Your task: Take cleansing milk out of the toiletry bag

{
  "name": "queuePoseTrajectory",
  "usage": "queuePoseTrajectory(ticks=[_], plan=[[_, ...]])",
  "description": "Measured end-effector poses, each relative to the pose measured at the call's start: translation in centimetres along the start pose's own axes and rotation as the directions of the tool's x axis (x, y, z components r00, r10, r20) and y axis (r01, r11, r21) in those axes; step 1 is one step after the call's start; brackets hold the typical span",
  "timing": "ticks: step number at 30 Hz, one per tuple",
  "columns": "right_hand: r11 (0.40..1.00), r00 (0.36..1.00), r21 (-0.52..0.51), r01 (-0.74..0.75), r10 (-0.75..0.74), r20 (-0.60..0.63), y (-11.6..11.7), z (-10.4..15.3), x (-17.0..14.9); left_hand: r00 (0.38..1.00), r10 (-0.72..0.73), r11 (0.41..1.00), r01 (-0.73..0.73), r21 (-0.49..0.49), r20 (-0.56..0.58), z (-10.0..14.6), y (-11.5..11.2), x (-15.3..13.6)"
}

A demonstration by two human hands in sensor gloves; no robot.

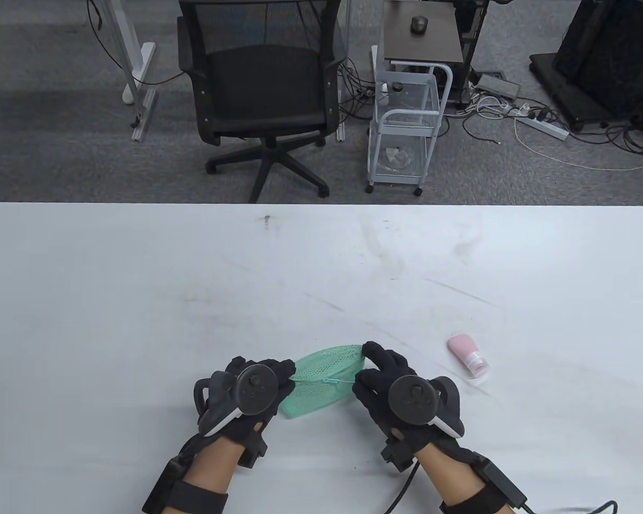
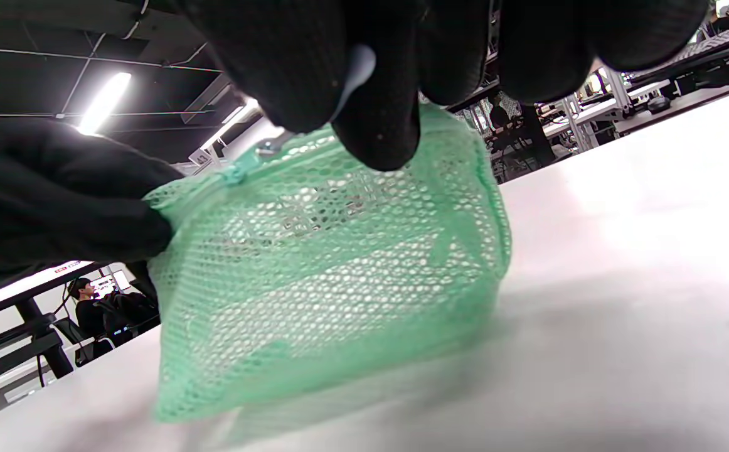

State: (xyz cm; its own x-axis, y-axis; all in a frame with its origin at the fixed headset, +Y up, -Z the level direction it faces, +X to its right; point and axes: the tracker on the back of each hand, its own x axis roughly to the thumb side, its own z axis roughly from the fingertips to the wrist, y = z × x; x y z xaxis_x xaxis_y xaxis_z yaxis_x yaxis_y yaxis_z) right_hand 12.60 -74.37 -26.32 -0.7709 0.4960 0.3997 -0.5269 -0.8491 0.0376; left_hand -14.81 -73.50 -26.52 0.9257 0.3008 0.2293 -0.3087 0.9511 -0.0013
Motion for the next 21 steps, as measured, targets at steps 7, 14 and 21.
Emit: queuePoseTrajectory(ticks=[7, 14, 21], plan=[[1.0, 0.999, 0.017, 0.02, -0.019, -0.026, -0.1, -0.2, -0.9, 0.999, 0.026, 1.0, -0.025, 0.009, -0.038, -0.1, 0.4, -1.1], [0.999, 0.999, 0.043, 0.029, -0.028, -0.032, 0.0, -0.5, -1.6, 0.996, 0.04, 0.999, -0.039, 0.01, -0.076, -0.2, 0.7, -2.2], [0.997, 0.998, 0.05, 0.052, -0.05, -0.043, -0.2, -0.6, -2.2, 0.993, 0.044, 0.999, -0.041, 0.024, -0.106, -0.2, 0.9, -2.8]])
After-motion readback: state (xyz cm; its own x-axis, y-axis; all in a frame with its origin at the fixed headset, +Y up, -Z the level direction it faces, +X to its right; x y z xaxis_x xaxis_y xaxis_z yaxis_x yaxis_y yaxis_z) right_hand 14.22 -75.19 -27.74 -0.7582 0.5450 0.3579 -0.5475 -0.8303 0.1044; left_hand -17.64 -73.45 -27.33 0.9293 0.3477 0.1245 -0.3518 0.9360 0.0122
